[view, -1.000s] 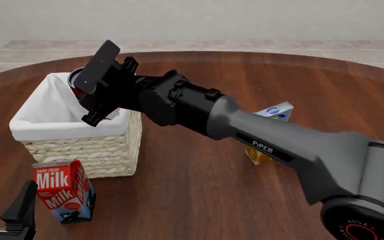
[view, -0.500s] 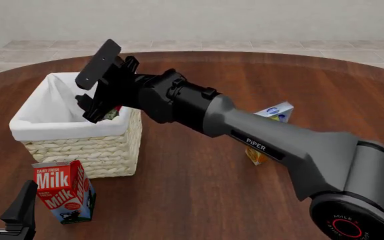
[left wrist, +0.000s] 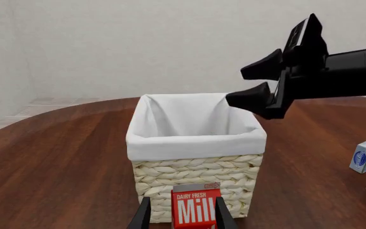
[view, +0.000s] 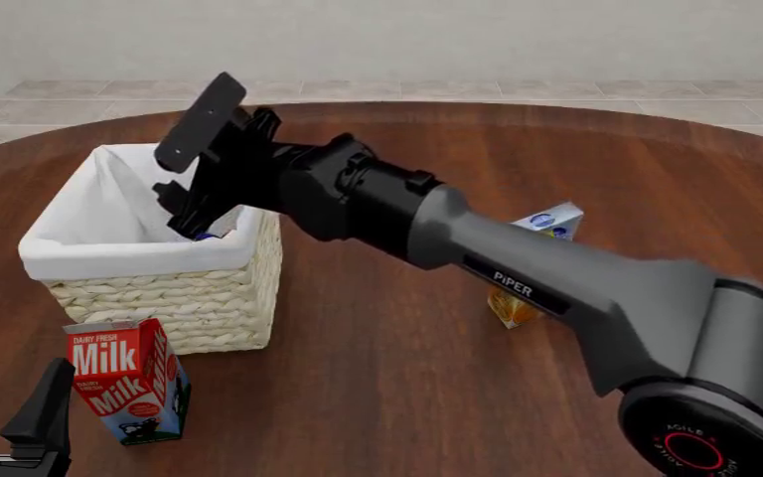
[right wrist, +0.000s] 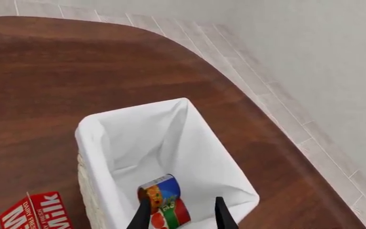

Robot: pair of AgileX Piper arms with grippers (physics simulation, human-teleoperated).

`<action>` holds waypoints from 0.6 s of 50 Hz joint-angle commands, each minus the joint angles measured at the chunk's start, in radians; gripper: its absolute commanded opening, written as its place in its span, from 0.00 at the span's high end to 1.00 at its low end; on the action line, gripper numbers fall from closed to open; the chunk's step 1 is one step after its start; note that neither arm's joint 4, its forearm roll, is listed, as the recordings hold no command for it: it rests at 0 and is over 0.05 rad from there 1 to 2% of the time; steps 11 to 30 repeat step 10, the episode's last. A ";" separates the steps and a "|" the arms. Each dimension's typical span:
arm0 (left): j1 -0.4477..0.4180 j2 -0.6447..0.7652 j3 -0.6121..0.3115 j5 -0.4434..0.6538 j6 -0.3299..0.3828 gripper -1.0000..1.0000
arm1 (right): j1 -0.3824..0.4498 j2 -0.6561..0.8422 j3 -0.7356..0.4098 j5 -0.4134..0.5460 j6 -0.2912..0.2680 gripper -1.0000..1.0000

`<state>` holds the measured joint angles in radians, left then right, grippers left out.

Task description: Pick up the alphabet soup and the tomato sauce, and put them in the basket.

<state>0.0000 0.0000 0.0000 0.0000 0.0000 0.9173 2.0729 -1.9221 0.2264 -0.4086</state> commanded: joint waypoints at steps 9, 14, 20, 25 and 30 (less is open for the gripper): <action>0.000 0.000 0.000 0.000 0.000 0.00 | -0.013 -0.021 0.028 -0.017 0.004 0.00; 0.000 0.000 0.000 0.000 0.000 0.00 | -0.013 -0.024 0.031 -0.019 0.004 0.00; 0.000 0.000 0.000 0.000 0.000 0.00 | -0.013 -0.024 0.031 -0.019 0.004 0.00; 0.000 0.000 0.000 0.000 0.000 0.00 | -0.013 -0.024 0.031 -0.019 0.004 0.00; 0.000 0.000 0.000 0.000 0.000 0.00 | -0.013 -0.024 0.031 -0.019 0.004 0.00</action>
